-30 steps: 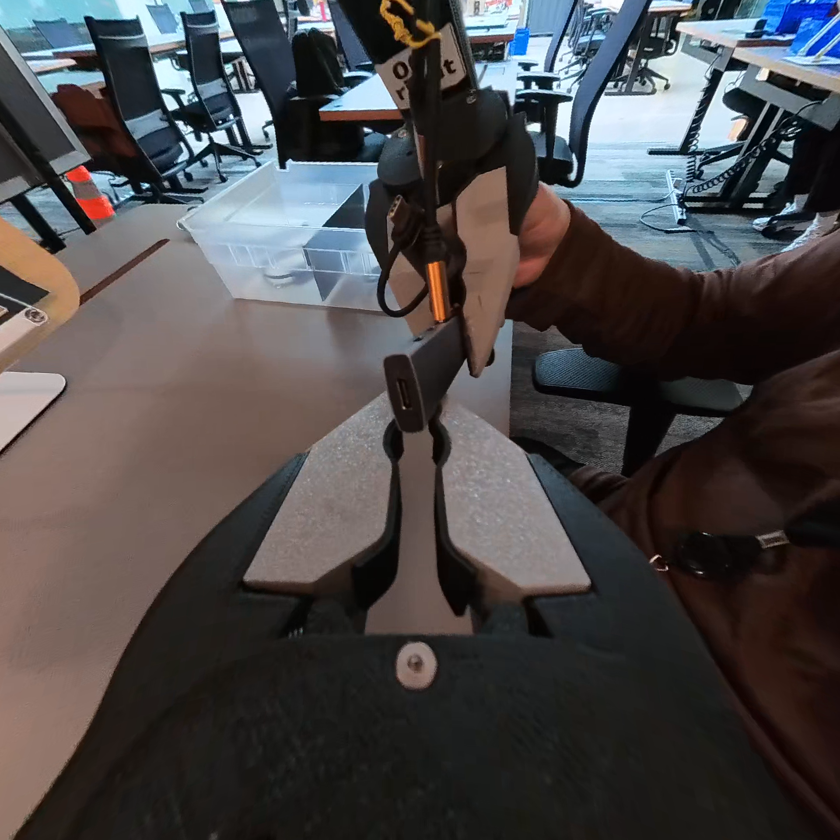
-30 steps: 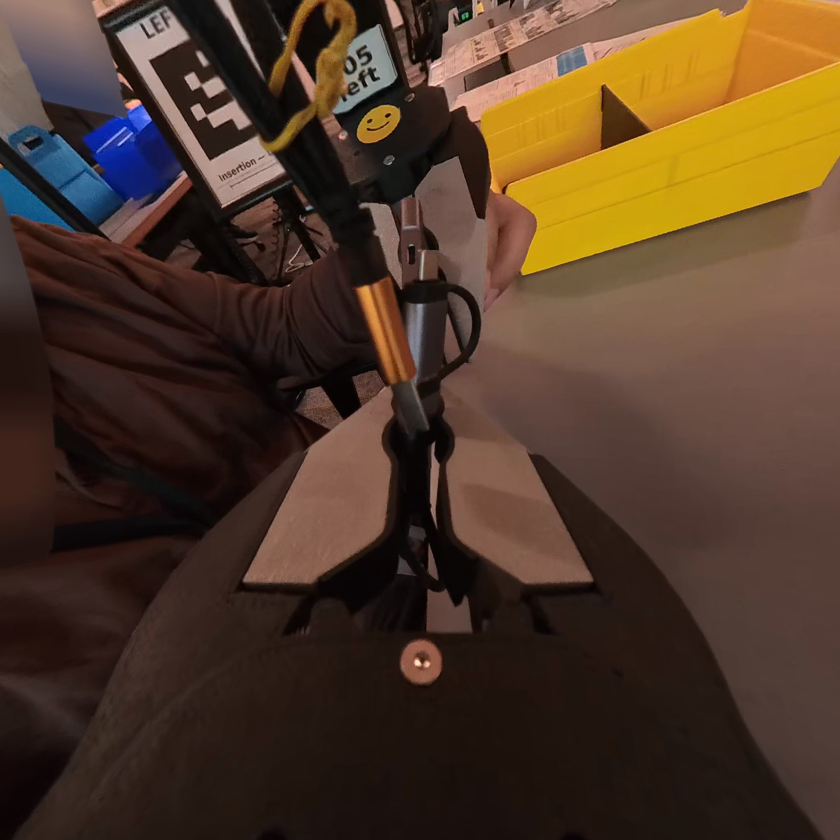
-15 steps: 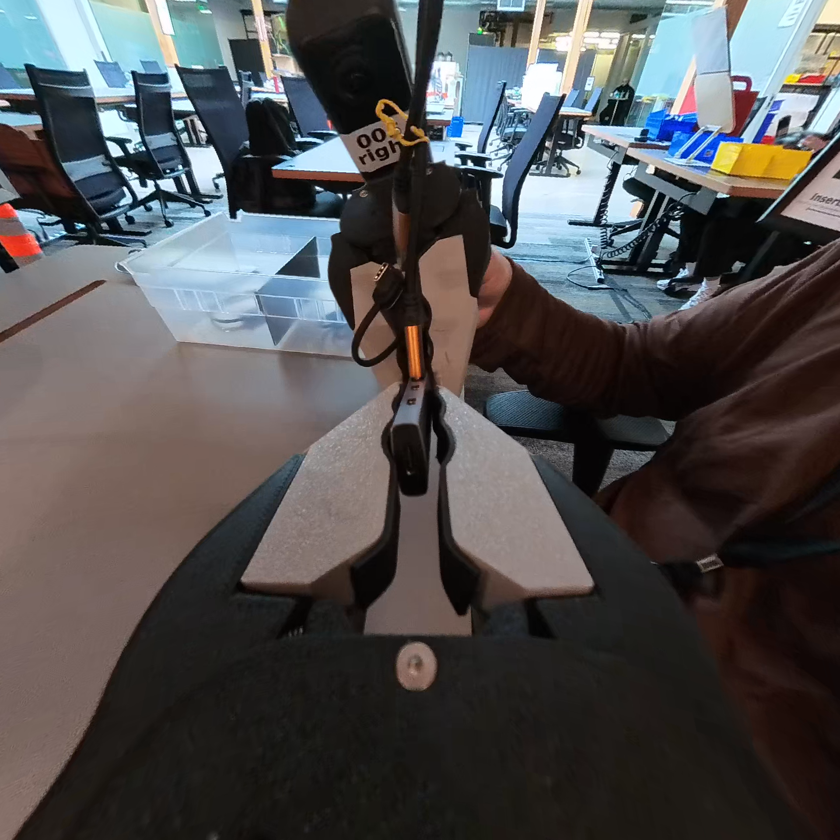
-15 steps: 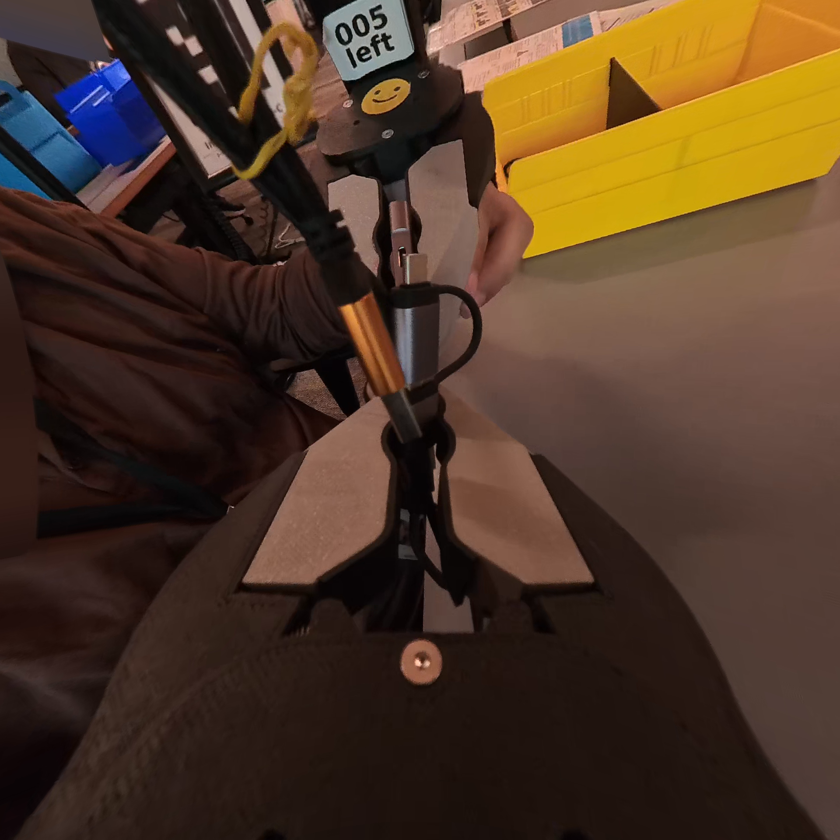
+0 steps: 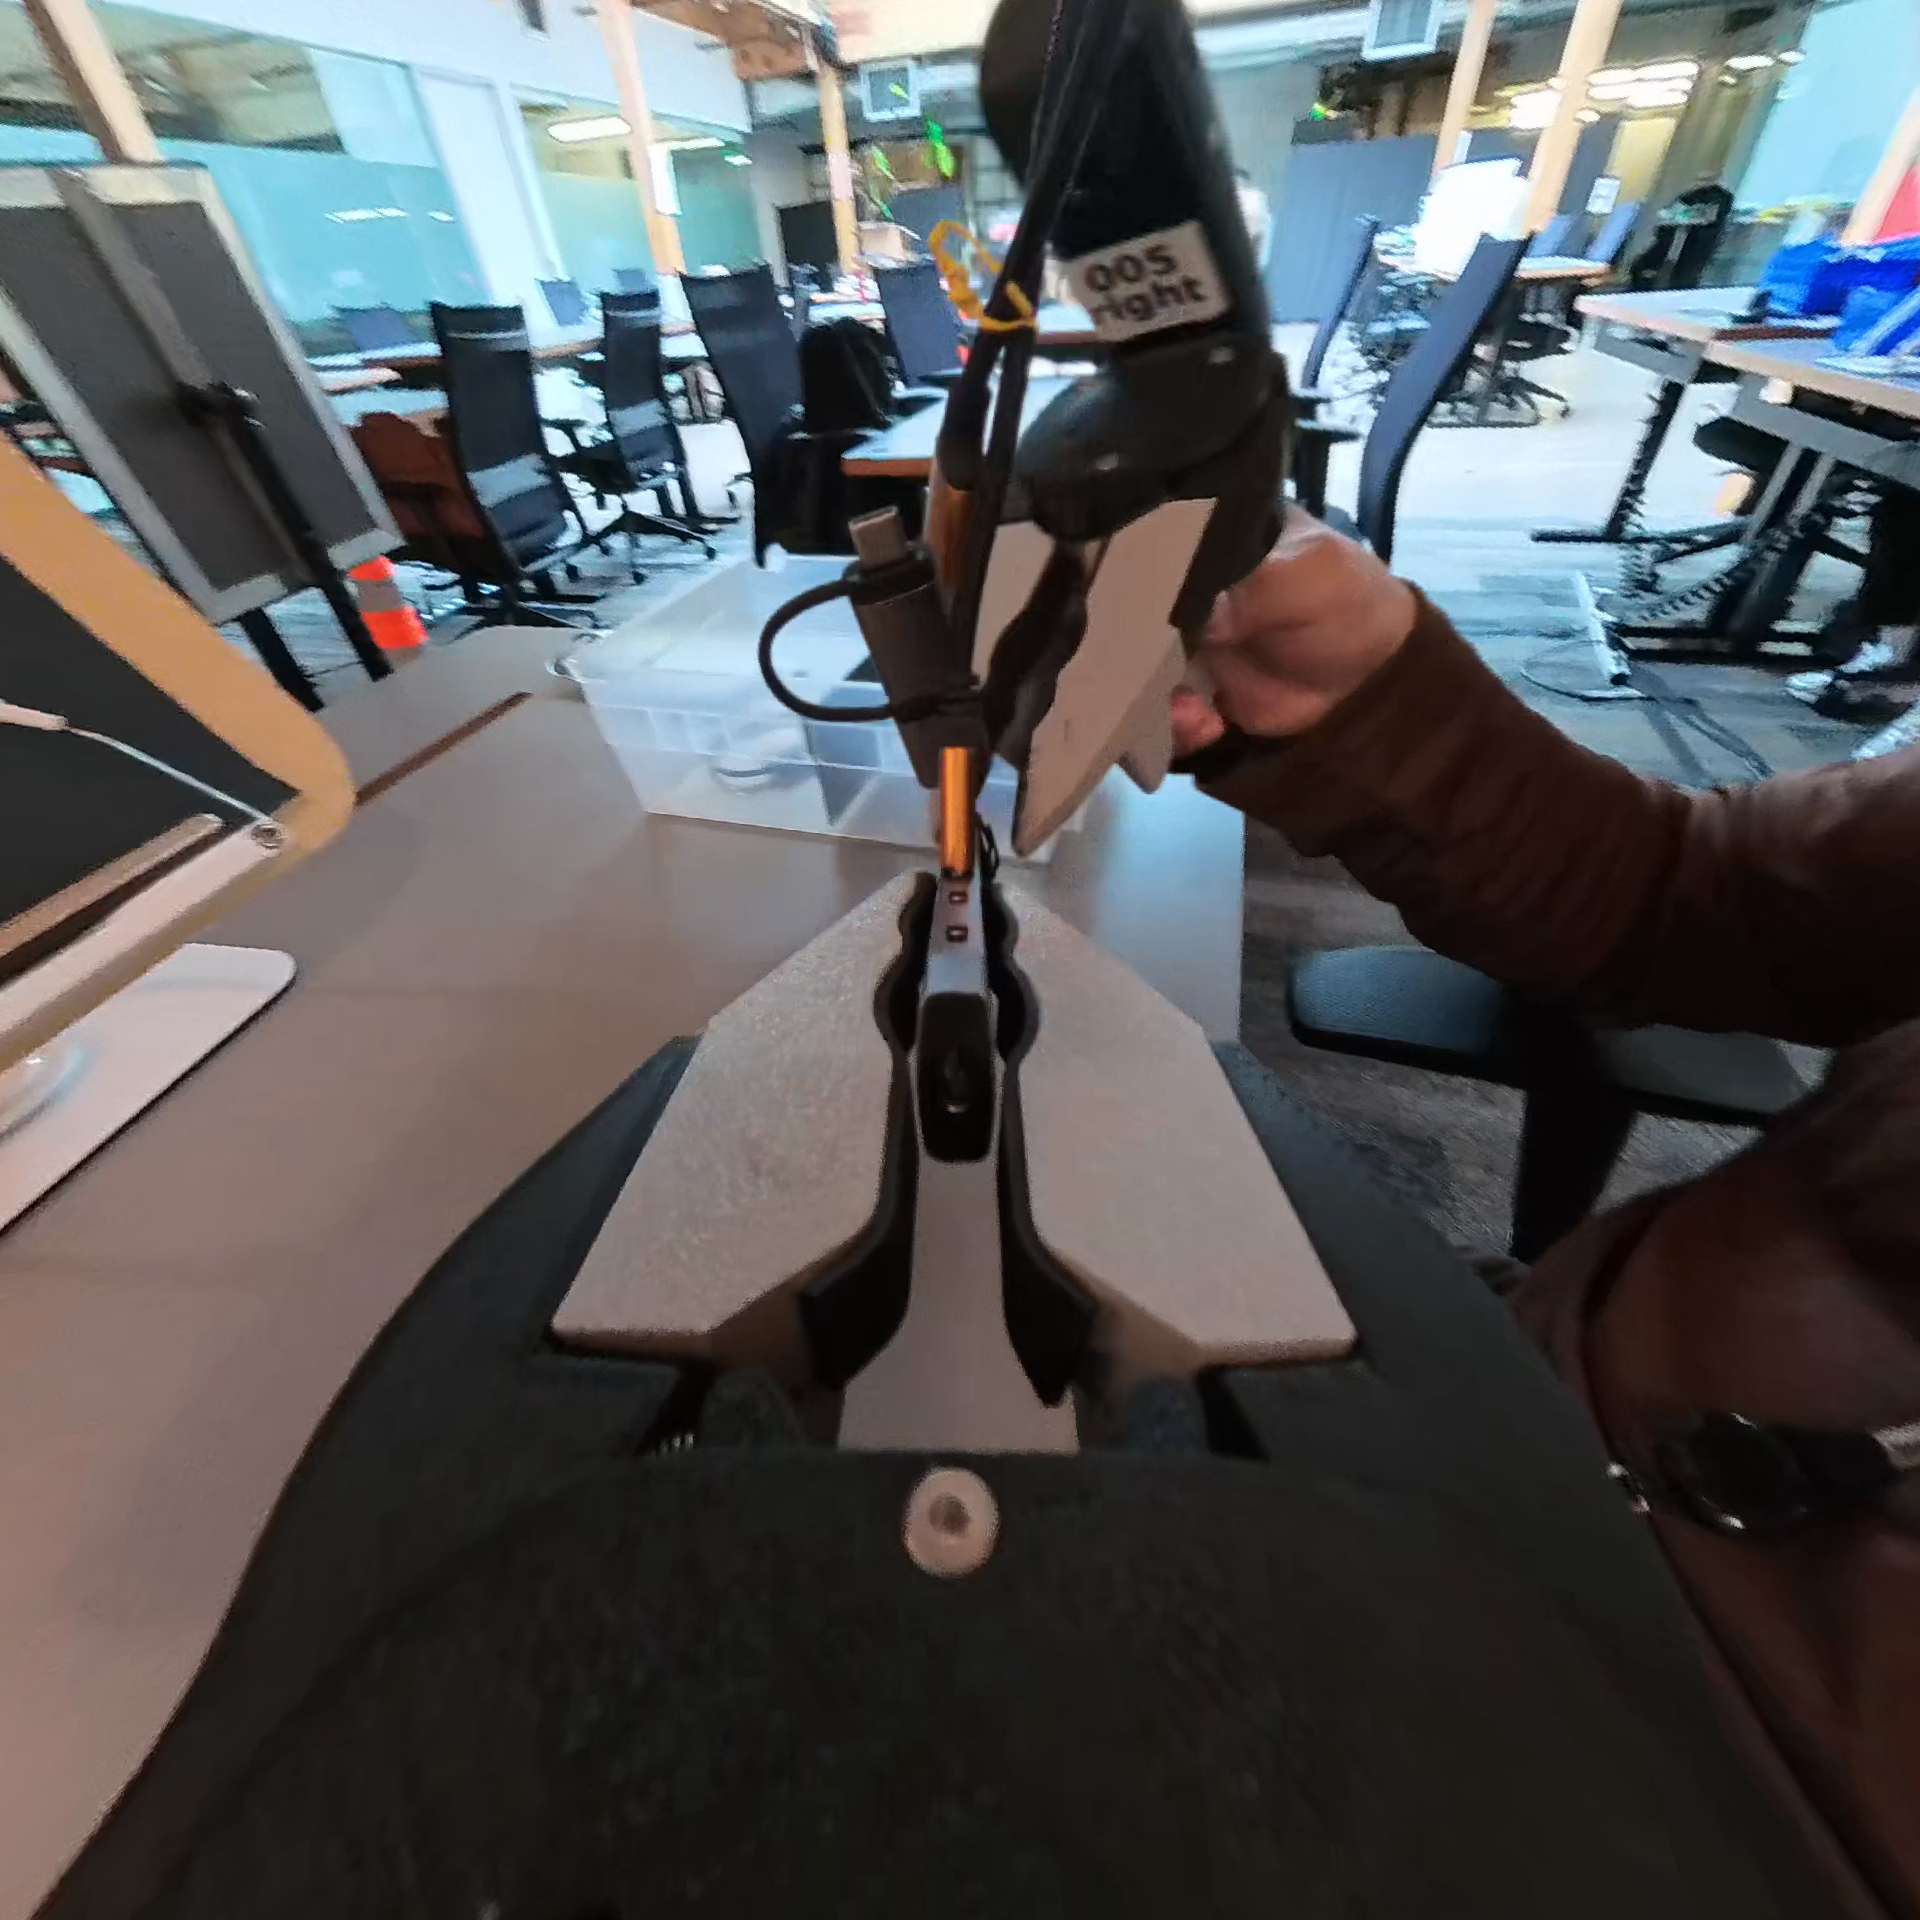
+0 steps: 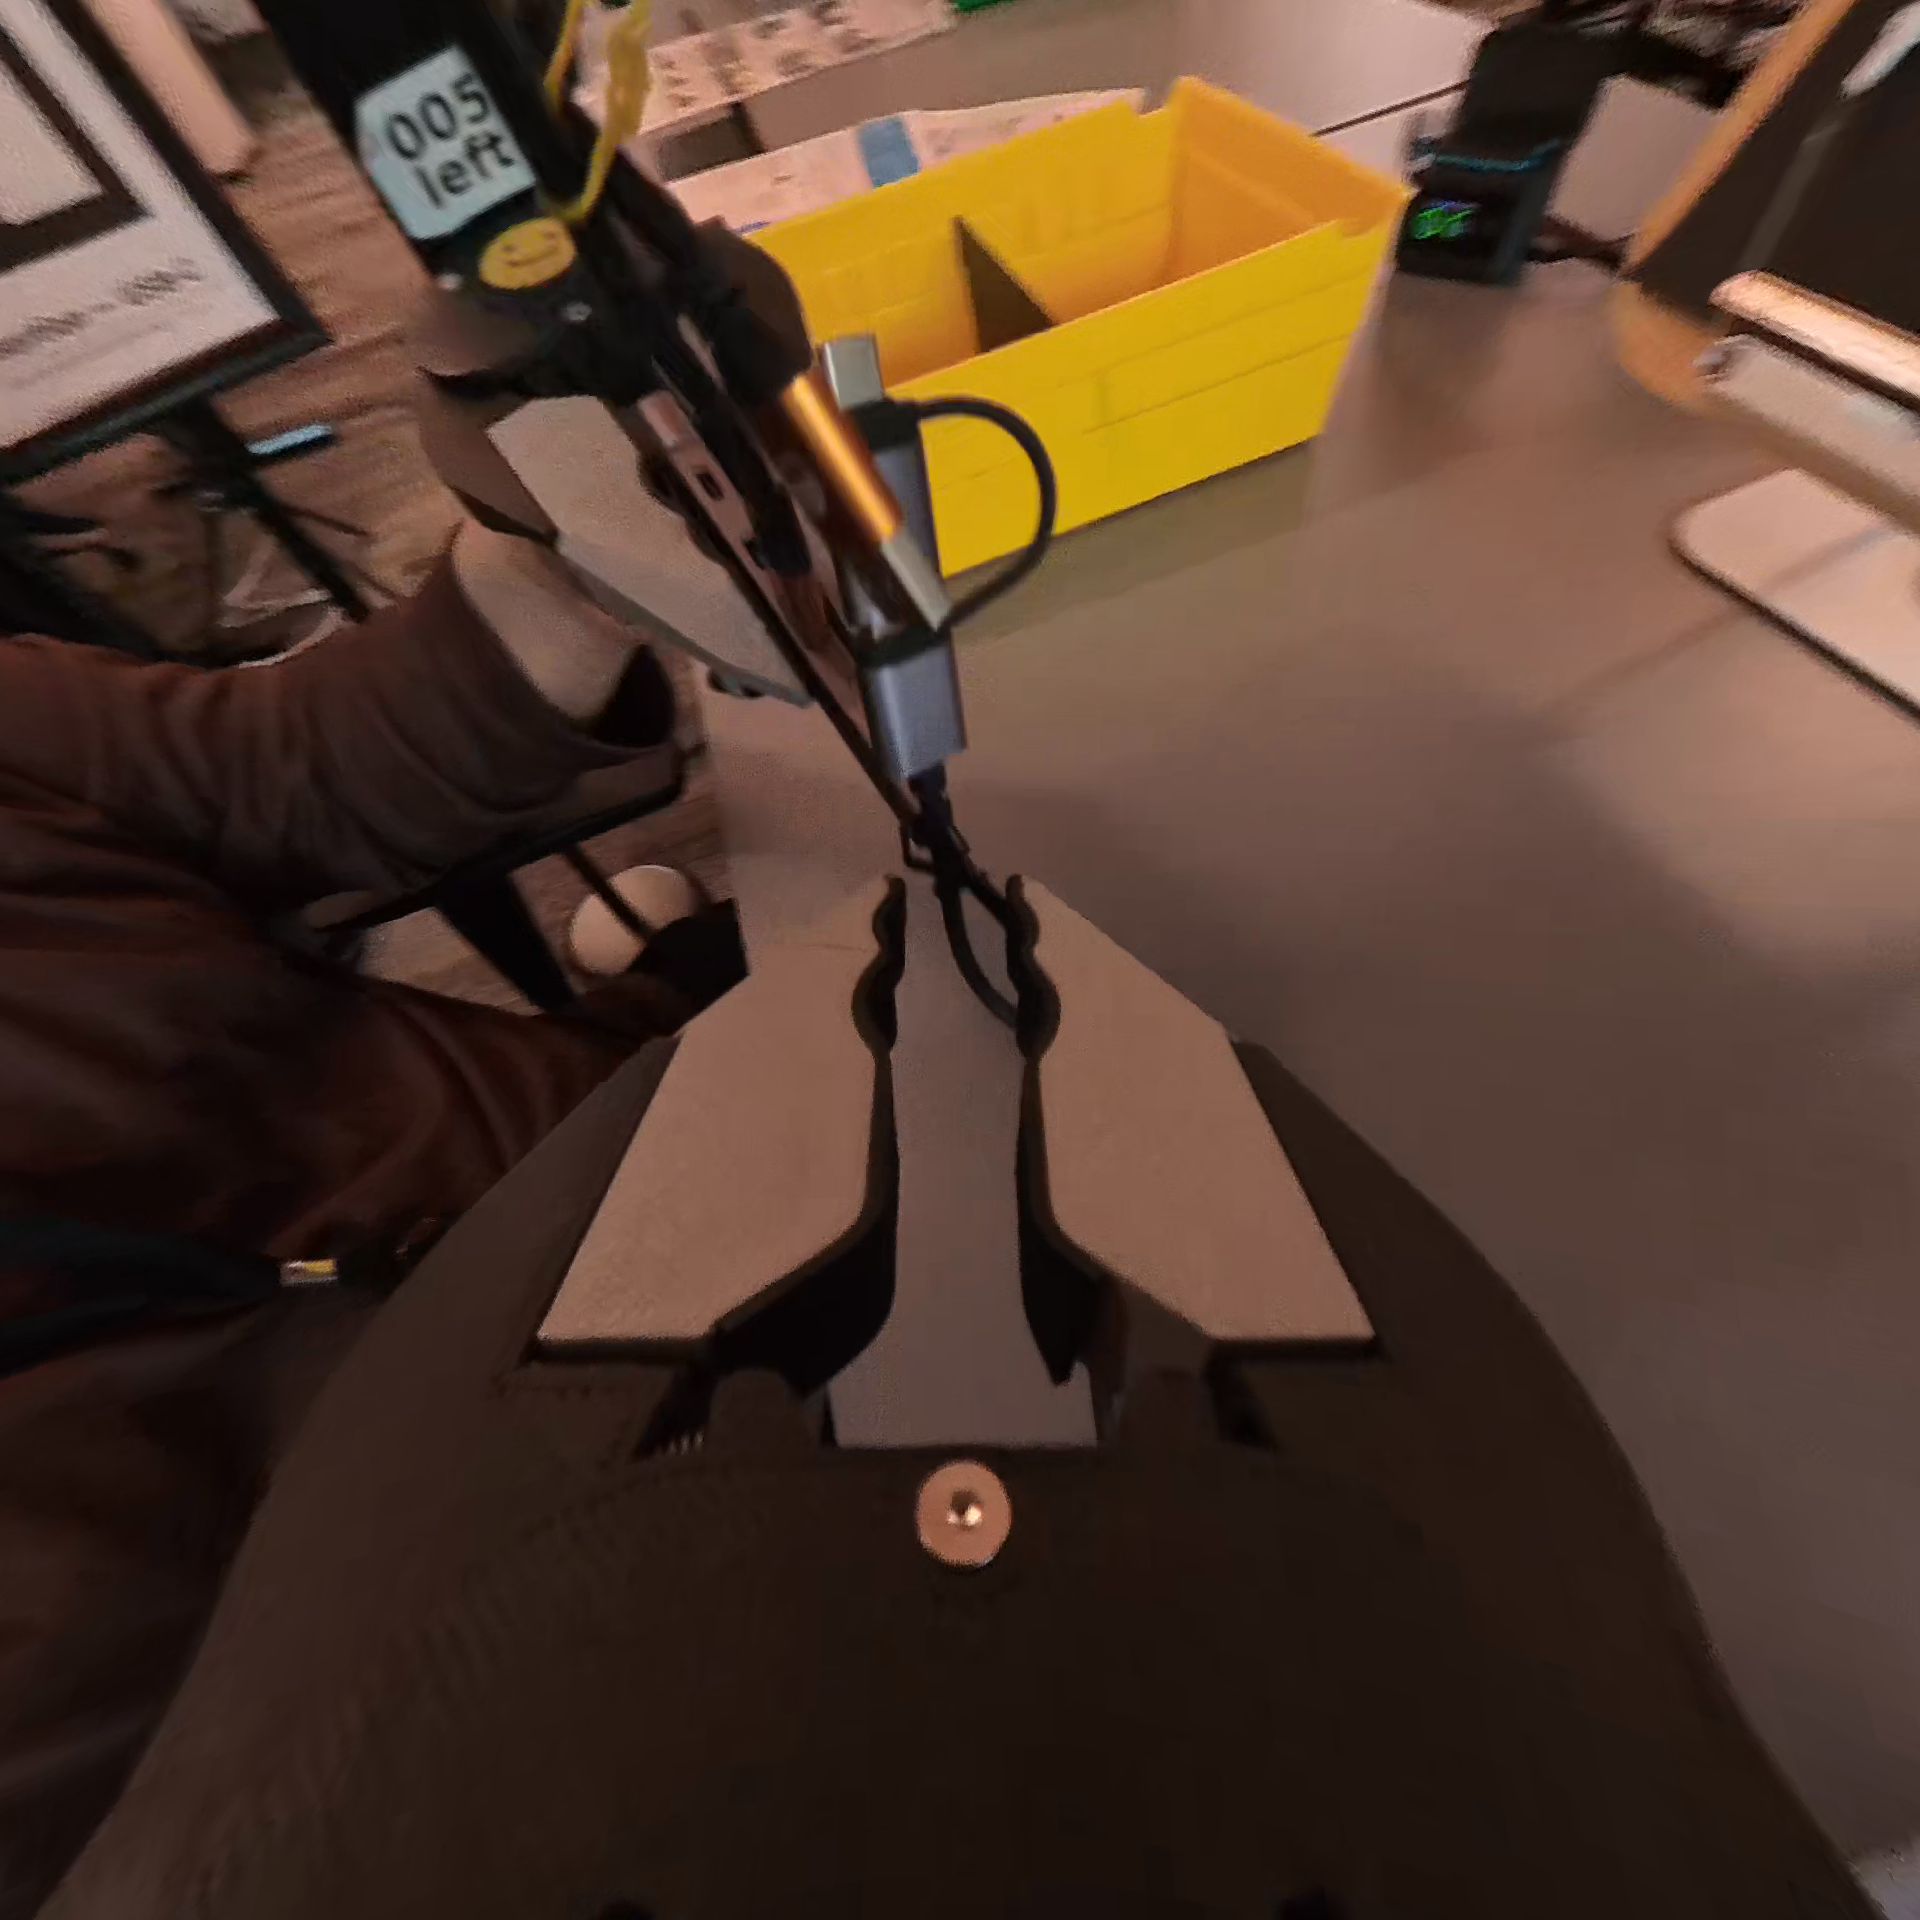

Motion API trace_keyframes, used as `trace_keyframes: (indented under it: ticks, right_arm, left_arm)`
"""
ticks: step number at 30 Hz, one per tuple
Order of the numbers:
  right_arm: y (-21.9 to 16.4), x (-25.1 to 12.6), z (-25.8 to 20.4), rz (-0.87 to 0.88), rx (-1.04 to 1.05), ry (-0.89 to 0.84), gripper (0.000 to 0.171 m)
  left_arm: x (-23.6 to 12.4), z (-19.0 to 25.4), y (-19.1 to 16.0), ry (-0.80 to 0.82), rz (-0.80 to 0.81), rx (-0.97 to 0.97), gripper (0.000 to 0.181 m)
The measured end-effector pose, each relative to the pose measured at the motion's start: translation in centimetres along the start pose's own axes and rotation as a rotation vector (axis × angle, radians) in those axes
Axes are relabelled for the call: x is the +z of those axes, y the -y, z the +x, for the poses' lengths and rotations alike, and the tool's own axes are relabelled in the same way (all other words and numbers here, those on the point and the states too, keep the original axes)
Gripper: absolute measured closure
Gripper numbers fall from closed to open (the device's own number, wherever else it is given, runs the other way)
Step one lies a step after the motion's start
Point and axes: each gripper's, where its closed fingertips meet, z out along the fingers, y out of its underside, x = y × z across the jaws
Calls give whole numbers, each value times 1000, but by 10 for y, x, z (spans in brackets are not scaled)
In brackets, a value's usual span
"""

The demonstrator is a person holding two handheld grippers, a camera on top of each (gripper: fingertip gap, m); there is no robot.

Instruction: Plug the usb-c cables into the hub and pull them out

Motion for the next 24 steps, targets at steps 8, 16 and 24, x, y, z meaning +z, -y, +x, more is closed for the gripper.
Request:
trace_keyframes:
  ticks: [8, 16, 24]
  right_arm:
    - [18, -4, -45, 78, -112, 147, 149]
    - [31, 9, -26, 173, -100, 33, 166]
    - [31, 14, -37, 180, -172, 56, 160]
  left_arm:
    - [-4, -15, 0, 56, 18, -68, 174]
    - [2, 12, 0, -53, -14, -25, 174]
    - [8, 19, 0, -100, 5, -60, 174]
